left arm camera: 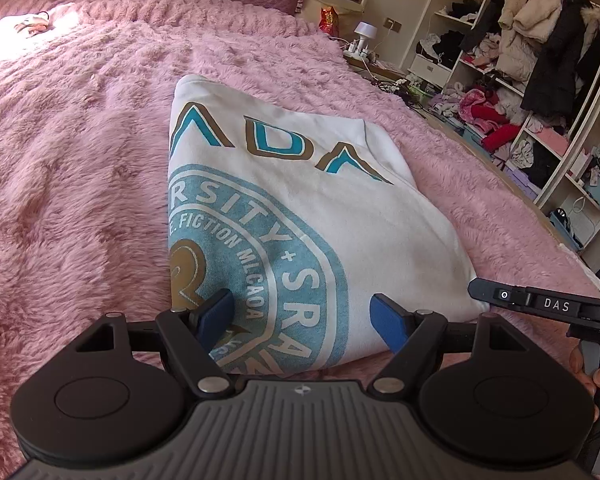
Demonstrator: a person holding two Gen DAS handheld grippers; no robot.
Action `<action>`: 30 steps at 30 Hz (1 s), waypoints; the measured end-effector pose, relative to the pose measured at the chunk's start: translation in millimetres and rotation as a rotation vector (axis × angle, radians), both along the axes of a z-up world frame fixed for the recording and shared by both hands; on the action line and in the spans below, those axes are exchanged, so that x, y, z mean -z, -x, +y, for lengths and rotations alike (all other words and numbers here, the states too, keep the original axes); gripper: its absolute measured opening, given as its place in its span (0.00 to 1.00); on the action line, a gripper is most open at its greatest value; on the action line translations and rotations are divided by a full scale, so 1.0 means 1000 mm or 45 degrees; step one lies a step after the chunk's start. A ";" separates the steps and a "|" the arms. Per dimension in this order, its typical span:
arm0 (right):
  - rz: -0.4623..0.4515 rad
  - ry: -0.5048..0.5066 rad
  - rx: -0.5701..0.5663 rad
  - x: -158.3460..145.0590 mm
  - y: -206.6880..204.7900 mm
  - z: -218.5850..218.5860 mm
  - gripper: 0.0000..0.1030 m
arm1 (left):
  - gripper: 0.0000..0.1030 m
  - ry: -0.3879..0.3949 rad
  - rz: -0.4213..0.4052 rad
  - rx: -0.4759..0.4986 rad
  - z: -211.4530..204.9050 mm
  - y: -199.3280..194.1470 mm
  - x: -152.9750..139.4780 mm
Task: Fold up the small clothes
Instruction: 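Press and smooth the folded sweatshirt edge with the right gripper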
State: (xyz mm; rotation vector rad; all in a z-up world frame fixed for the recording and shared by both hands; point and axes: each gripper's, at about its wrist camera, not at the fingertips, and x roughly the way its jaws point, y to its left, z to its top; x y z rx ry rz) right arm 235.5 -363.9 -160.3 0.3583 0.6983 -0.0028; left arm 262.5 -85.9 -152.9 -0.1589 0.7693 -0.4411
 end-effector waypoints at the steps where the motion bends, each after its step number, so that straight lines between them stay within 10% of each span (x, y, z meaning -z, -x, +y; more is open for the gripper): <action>1: -0.005 -0.023 0.013 0.003 0.001 -0.002 0.00 | 0.88 -0.014 -0.009 0.006 -0.001 0.001 0.000; 12: -0.307 0.058 -0.108 -0.054 -0.009 0.028 0.03 | 0.87 0.007 -0.100 -0.021 0.003 -0.024 -0.040; 18: -0.237 0.060 -0.190 -0.040 -0.055 0.049 0.03 | 0.87 0.070 0.080 -0.091 0.007 -0.063 -0.017; 30: -0.112 0.100 -0.130 -0.002 -0.075 0.046 0.00 | 0.96 0.016 0.035 -0.018 -0.001 -0.060 -0.004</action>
